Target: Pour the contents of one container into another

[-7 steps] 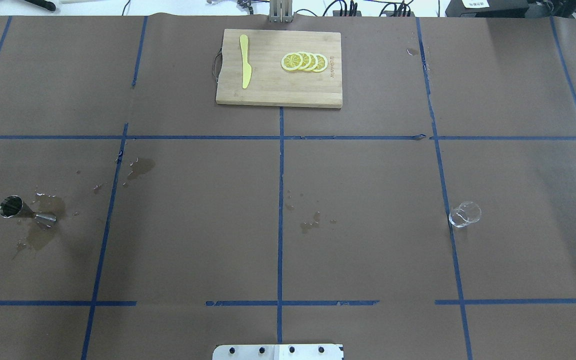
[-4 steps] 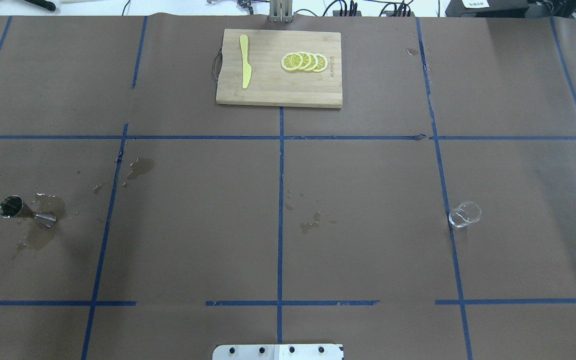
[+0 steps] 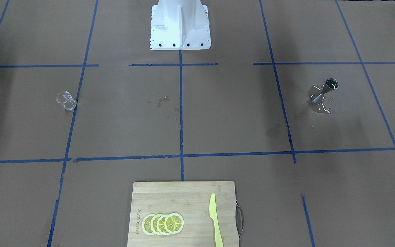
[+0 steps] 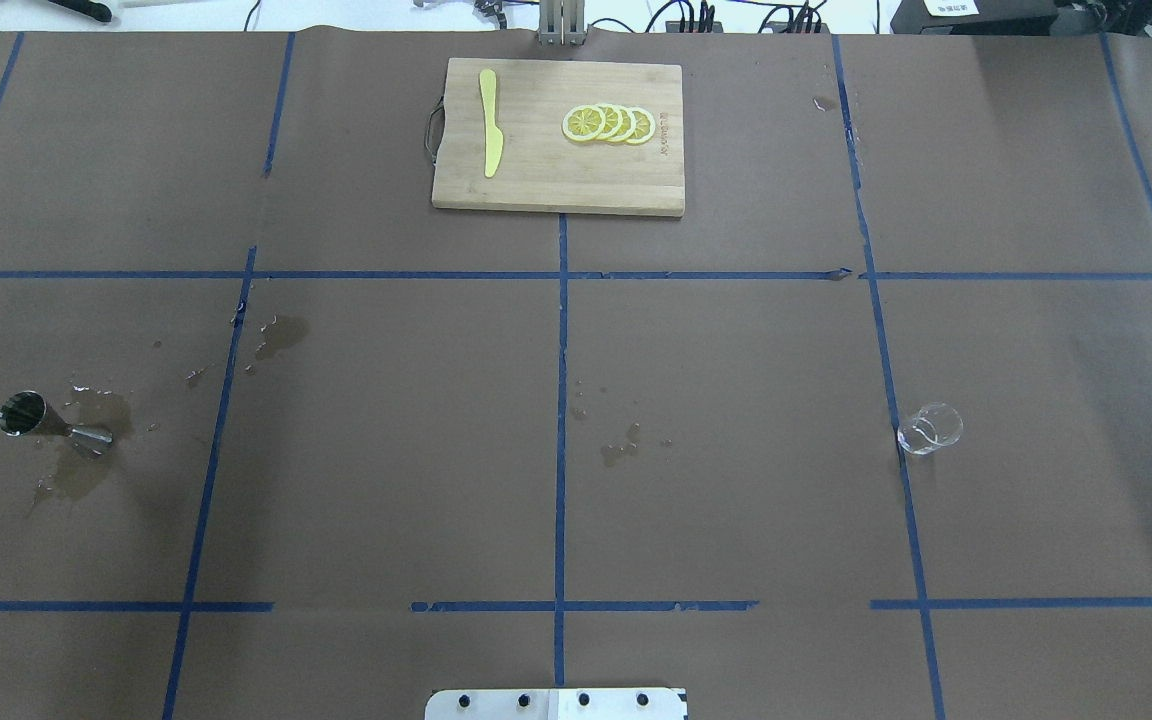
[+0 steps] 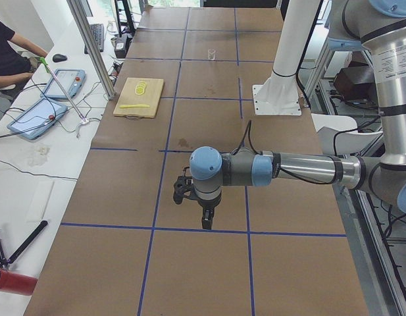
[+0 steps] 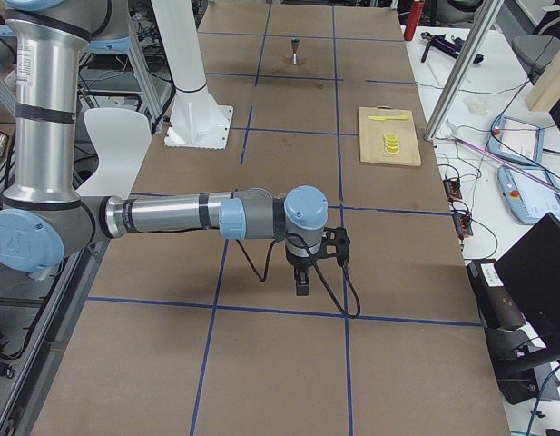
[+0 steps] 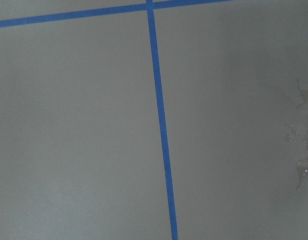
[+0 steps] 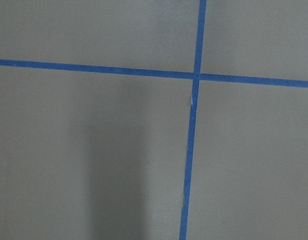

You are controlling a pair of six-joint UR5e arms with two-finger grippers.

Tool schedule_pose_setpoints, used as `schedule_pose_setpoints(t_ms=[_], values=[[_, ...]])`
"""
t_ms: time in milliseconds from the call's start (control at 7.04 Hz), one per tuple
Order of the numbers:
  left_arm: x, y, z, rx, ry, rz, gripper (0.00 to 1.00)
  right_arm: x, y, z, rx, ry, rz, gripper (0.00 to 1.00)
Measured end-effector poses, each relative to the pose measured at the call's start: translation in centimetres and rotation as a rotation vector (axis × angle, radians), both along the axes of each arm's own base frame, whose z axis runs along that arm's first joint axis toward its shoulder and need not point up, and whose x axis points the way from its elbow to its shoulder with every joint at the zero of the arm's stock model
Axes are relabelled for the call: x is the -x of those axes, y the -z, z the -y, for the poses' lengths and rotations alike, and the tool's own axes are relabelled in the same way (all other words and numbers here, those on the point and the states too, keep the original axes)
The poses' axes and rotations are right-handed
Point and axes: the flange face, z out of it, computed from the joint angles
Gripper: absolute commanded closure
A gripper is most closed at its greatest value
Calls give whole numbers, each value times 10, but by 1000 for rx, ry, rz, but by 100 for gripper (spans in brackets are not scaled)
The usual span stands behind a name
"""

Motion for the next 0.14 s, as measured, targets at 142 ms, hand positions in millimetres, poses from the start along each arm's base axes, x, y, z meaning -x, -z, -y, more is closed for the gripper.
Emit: schedule_pose_setpoints(t_ms=[142], values=[[0,1,0,-2,0,0,0,0,0,0,0,0,0,0]])
